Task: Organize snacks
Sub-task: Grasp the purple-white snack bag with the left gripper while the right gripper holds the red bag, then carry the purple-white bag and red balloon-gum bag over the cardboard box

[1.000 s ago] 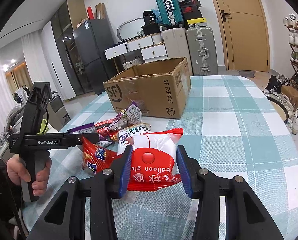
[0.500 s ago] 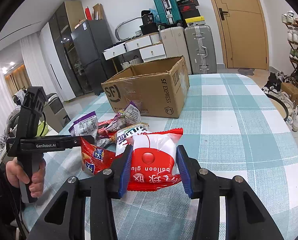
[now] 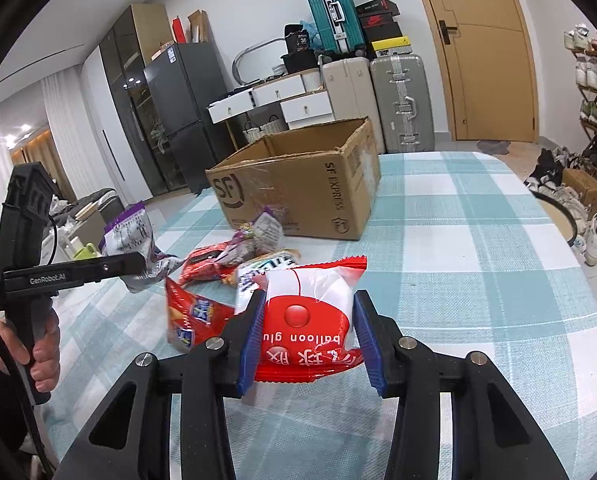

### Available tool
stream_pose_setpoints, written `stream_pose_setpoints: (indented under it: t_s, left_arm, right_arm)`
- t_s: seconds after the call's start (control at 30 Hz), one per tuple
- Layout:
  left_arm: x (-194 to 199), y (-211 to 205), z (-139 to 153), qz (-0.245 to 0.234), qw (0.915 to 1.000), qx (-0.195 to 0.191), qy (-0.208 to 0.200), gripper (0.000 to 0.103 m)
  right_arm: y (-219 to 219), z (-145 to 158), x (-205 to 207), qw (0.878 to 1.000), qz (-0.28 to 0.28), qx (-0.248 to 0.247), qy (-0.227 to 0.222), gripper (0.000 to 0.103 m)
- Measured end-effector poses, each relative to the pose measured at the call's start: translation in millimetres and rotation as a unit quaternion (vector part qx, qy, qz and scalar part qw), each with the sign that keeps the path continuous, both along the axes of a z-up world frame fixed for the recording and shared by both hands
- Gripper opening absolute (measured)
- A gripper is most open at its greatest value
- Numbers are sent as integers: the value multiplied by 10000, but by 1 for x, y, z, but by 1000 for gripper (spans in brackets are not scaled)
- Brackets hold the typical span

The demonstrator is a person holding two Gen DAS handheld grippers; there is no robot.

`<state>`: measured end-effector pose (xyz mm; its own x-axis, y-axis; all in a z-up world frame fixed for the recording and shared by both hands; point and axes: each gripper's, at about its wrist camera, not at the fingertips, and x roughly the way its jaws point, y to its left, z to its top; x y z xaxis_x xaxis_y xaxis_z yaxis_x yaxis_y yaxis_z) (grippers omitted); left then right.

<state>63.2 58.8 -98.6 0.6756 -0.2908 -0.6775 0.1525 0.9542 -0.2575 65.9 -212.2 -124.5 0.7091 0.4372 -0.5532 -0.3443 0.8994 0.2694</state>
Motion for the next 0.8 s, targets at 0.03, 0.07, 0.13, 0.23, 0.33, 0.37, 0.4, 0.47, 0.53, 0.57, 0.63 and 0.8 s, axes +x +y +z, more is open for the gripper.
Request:
stream_pose_setpoints:
  t_s: [0.03, 0.07, 0.13, 0.23, 0.33, 0.37, 0.4, 0.47, 0.53, 0.57, 0.63, 0.8]
  left_arm:
    - [-4, 0, 5, -4, 10000, 45, -48, 44]
    - [-8, -1, 10, -36, 9999, 67, -100, 44]
    - [-14, -1, 17, -36, 9998, 70, -175, 44]
    - [-21, 2, 29, -84, 9995, -130, -262, 44]
    - [-25, 6, 42, -91, 9990, -272, -356, 44]
    - [-28, 7, 48, -88, 9988, -274, -401, 44]
    - [-29, 8, 53, -70, 9986, -282, -448, 44]
    - [-32, 12, 65, -45, 9981, -344, -517, 44]
    - [-34, 16, 77, -17, 9972, -455, -592, 44]
    - [-36, 17, 84, -37, 9969, -476, -625, 44]
    - [-38, 18, 98, -49, 9965, -420, -727, 44]
    - [-43, 19, 129, -126, 9947, -431, -924, 44]
  right_arm:
    - [0, 3, -1, 10000, 22, 68, 10, 44]
    - [1, 7, -2, 9999, 37, 107, -12, 44]
    - [3, 21, -5, 9997, 90, 192, -131, 44]
    - [7, 43, -10, 9988, 207, 335, -293, 44]
    - [16, 68, -15, 9971, 416, 459, -445, 44]
    - [19, 75, -17, 9964, 492, 496, -486, 44]
    - [22, 83, -19, 9956, 572, 532, -526, 44]
    - [27, 94, -22, 9944, 674, 570, -574, 44]
    - [32, 109, -22, 9927, 800, 675, -596, 44]
    - [33, 114, -22, 9921, 834, 709, -609, 44]
    - [35, 128, -22, 9905, 899, 816, -647, 44]
    - [44, 155, -16, 9876, 1064, 935, -673, 44]
